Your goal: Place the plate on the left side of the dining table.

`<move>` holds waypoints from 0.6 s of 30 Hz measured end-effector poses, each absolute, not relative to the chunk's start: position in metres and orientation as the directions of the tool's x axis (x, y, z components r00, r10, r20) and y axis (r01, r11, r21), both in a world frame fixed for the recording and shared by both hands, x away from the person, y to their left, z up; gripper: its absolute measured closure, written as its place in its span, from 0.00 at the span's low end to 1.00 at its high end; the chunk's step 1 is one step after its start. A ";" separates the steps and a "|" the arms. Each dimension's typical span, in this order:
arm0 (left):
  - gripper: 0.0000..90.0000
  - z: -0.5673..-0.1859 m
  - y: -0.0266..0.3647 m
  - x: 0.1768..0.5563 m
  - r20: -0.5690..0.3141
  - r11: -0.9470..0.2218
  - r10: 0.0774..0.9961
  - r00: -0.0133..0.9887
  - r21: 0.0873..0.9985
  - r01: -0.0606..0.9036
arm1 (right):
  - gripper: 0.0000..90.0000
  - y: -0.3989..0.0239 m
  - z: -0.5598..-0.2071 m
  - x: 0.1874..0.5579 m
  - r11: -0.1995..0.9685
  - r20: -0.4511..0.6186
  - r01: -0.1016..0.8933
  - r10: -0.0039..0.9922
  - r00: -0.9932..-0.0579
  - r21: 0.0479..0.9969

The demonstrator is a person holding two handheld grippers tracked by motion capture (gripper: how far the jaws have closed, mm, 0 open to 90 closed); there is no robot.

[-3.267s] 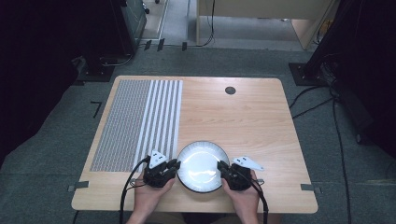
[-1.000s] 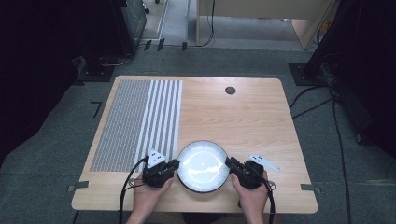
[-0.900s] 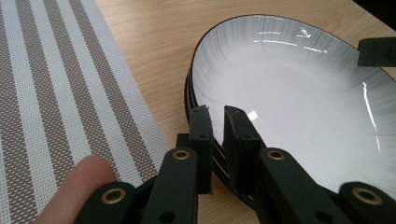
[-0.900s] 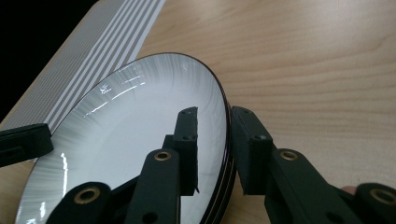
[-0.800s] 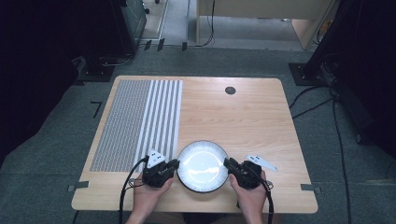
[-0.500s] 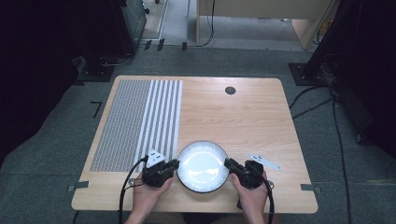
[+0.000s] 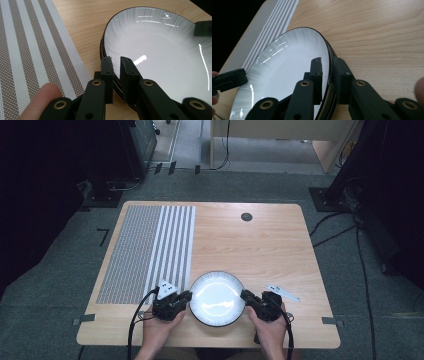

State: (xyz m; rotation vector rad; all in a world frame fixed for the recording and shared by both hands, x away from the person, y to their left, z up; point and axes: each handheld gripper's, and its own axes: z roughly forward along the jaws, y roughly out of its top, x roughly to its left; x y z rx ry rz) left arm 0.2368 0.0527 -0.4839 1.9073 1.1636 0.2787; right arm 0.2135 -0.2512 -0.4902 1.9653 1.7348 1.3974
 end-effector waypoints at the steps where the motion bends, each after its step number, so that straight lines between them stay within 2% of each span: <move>1: 0.91 -0.484 0.053 0.237 -0.231 -0.194 0.810 0.540 0.763 0.617 | 0.90 -0.251 -0.490 0.214 -0.308 0.519 0.687 0.847 -0.116 0.658; 7: 0.90 -0.485 0.050 0.235 -0.207 -0.207 0.816 0.540 0.768 0.606 | 0.94 -0.244 -0.491 0.212 -0.296 0.470 0.660 0.877 -0.099 0.690; 8: 0.90 -0.485 0.050 0.235 -0.209 -0.205 0.815 0.541 0.769 0.606 | 0.95 -0.247 -0.493 0.213 -0.349 0.521 0.661 0.851 -0.074 0.664; 12: 0.88 -0.485 0.049 0.234 -0.197 -0.215 0.816 0.544 0.770 0.601 | 0.95 -0.251 -0.495 0.214 -0.423 0.589 0.663 0.807 -0.033 0.618; 15: 0.87 -0.486 0.047 0.234 -0.184 -0.227 0.819 0.544 0.766 0.601 | 0.95 -0.251 -0.495 0.214 -0.437 0.600 0.665 0.799 -0.022 0.606; 18: 0.83 -0.487 0.047 0.235 -0.192 -0.226 0.819 0.541 0.759 0.611 | 0.95 -0.253 -0.495 0.214 -0.482 0.652 0.684 0.758 0.012 0.548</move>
